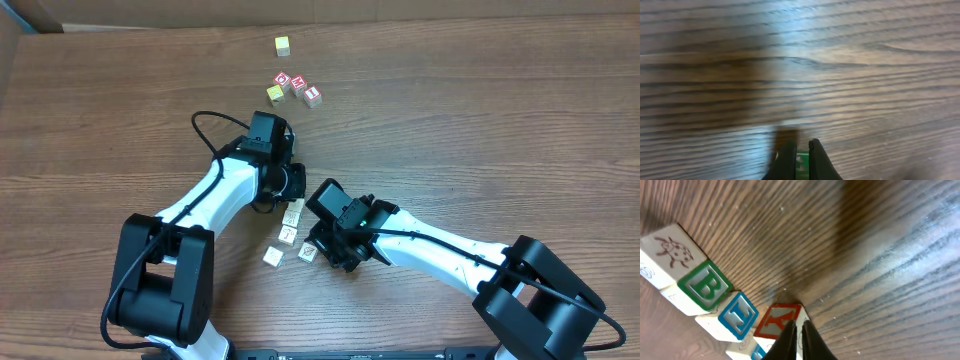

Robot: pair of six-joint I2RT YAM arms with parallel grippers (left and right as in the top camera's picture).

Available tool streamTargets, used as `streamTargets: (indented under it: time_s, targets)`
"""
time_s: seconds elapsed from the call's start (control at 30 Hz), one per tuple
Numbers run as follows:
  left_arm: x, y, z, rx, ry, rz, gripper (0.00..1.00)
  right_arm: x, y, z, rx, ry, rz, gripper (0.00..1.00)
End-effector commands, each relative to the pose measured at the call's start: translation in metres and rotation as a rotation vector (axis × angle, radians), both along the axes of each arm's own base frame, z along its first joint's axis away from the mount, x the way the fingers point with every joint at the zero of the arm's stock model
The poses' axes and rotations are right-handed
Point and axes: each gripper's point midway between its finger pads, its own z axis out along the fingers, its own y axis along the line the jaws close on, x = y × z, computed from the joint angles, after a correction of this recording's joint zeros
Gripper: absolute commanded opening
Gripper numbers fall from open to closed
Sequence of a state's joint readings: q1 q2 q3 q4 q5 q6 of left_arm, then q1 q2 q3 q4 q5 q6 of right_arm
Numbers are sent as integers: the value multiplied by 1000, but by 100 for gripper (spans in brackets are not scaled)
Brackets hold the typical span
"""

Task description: Flip 5 blocks

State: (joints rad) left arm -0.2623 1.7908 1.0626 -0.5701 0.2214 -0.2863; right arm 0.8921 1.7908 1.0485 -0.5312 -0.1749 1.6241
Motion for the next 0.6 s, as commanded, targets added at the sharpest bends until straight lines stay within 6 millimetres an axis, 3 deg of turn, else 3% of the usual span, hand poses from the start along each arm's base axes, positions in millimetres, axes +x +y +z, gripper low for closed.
streamTargets:
  time_s: [0.0,0.27,0.47,0.57]
  targets:
    - [-2,-5,4,-29,-1,-4,4,3,6,7,14,-6,-47,8]
    - [15,10,10,32,-54,34,4,-7,-6,1,-43,30,-32,4]
    - [47,15,53,14,-129,68,4,1,-8,4,-60,-43,77,4]
    - [52,21,76,17,-117,88,4,14,-6,14,-63,-132,197,4]
